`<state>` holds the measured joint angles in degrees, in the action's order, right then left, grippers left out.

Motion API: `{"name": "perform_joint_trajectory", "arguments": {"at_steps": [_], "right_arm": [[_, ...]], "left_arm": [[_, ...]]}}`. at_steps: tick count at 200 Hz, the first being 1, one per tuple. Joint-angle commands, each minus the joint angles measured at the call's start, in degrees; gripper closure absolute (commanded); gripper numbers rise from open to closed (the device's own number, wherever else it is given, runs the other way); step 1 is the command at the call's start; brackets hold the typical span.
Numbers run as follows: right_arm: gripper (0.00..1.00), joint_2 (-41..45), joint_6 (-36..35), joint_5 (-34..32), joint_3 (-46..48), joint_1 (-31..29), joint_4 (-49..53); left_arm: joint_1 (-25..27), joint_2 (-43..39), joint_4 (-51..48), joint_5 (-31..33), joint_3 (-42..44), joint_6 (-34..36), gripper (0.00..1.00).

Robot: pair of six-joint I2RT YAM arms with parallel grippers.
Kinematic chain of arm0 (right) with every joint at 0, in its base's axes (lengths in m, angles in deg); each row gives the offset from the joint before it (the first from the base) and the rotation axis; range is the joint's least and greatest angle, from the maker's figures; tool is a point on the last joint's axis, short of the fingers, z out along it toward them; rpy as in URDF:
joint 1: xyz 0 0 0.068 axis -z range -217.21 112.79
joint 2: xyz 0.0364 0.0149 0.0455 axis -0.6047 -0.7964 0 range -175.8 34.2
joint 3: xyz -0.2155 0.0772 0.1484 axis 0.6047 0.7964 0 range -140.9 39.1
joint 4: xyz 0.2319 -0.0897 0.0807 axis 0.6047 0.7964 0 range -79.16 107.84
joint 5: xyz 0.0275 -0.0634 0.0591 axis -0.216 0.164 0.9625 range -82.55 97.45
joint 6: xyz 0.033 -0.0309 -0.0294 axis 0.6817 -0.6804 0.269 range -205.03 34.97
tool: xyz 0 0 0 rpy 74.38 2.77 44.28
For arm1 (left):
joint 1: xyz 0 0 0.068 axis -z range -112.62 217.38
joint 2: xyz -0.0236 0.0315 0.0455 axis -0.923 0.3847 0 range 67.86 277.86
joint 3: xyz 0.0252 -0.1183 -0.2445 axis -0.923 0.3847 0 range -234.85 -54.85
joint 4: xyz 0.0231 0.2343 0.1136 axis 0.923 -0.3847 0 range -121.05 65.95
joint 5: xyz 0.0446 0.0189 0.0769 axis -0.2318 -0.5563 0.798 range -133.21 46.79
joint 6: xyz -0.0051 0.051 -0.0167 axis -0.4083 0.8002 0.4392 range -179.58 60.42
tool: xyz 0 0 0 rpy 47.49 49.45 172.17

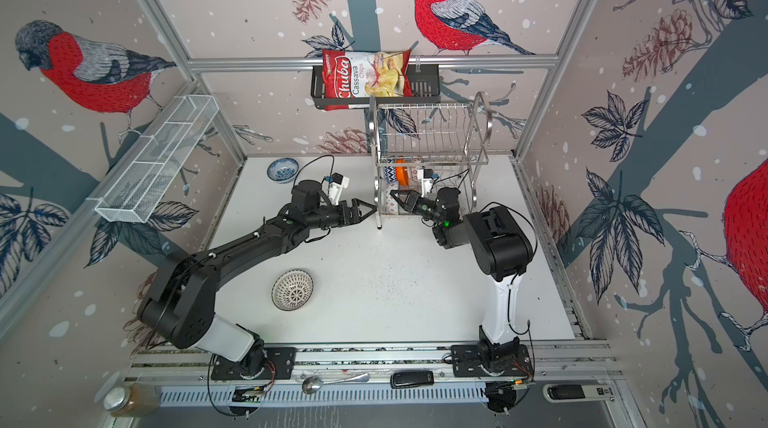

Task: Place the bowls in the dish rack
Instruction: 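Hold the green bowl in the rack slot with the right gripper, then open the right gripper and draw back from the green bowl while the left arm retracts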

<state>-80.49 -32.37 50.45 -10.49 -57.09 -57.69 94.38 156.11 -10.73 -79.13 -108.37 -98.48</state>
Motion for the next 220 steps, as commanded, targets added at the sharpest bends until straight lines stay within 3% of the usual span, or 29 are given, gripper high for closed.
{"name": "perform_joint_trajectory", "arguments": {"at_steps": [1, 135, 174, 220], "right_arm": [[0.75, 0.87, -0.46, -0.45, 0.51, -0.22, -1.94], [0.57, 9.06, -3.31, -4.19, 7.89, -0.24, -1.37], [0.43, 12.75, -4.93, -6.63, 10.98, -0.62, -0.11], [0.12, 19.39, -10.33, -11.79, 14.31, -2.69, 7.06]], "left_arm": [[-0.14, -0.41, 0.83, -0.03, -0.25, 1.09, 0.02], [-0.71, 0.01, 1.03, -0.31, -0.40, 0.78, 0.02], [-3.86, -0.43, 1.18, -0.54, -0.27, 0.20, 0.02], [-7.23, -2.27, -3.70, 3.93, -1.46, 3.46, 0.02]]}}
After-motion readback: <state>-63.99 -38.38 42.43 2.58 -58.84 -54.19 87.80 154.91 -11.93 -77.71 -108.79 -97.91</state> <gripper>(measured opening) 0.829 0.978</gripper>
